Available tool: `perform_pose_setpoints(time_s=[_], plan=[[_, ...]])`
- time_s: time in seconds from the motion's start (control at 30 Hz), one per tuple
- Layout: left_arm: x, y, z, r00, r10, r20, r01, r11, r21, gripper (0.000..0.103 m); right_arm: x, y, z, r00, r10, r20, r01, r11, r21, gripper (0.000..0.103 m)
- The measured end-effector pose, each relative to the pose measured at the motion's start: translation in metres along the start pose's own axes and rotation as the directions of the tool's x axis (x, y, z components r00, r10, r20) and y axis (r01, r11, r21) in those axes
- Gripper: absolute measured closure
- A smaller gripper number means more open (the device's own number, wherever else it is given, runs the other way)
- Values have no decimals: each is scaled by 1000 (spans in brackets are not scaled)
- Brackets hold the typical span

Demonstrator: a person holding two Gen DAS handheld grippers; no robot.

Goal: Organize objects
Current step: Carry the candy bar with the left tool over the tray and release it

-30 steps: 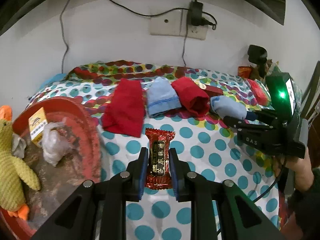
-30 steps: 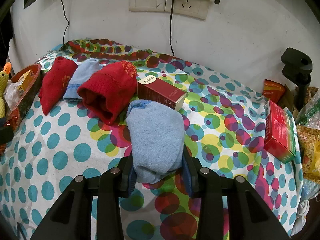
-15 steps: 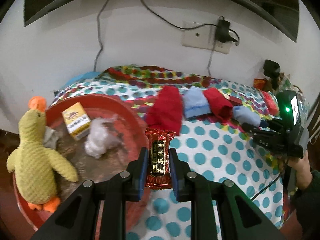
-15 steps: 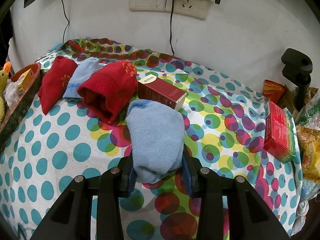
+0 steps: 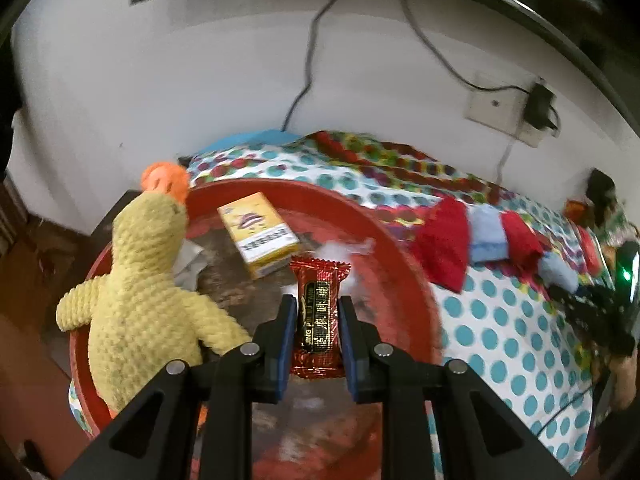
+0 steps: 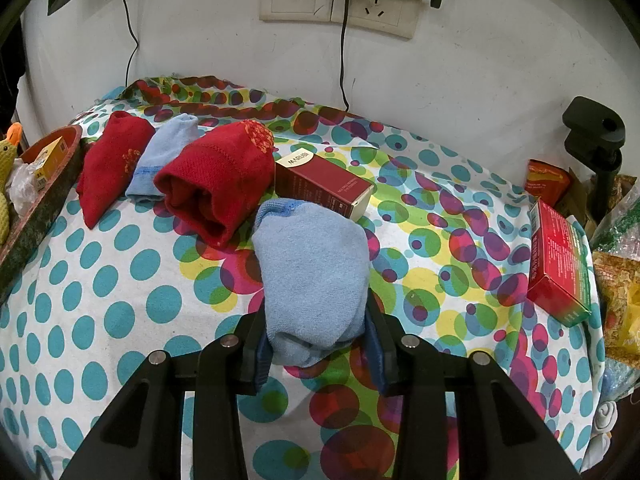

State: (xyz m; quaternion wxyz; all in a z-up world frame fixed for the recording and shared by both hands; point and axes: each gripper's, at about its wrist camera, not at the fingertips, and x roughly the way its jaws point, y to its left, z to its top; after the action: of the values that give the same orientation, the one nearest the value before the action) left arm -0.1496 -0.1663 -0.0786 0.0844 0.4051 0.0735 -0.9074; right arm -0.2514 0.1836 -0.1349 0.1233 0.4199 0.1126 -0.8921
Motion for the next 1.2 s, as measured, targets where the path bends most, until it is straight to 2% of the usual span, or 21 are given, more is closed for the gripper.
perform_pose_setpoints(time_s=[0.33, 0.5, 0.63, 0.8, 1.0, 1.2], plan=[[28, 34, 21, 998, 50, -36, -53, 996, -66, 82, 1, -1, 0, 1000, 1, 0, -1, 1000, 0, 66], [42, 36, 28, 996, 67, -56, -71, 995, -74, 82, 1, -2, 0, 1000, 3, -1, -3, 1000, 3, 66], [54, 35, 34, 993, 103, -66, -107, 993, -58, 82, 1, -3, 0, 1000, 3, -1, -3, 1000, 3, 66], [66, 45, 41, 987, 138, -81, -145, 986, -82, 81, 1, -3, -1, 1000, 3, 0, -3, 1000, 3, 65], [80, 56, 40, 981, 146, -124, -160, 981, -111, 81, 2, -3, -1, 1000, 3, 0, -3, 1000, 3, 65], [82, 57, 40, 979, 158, -126, -171, 980, -106, 81, 2, -3, -2, 1000, 2, 1, -2, 1000, 2, 65]])
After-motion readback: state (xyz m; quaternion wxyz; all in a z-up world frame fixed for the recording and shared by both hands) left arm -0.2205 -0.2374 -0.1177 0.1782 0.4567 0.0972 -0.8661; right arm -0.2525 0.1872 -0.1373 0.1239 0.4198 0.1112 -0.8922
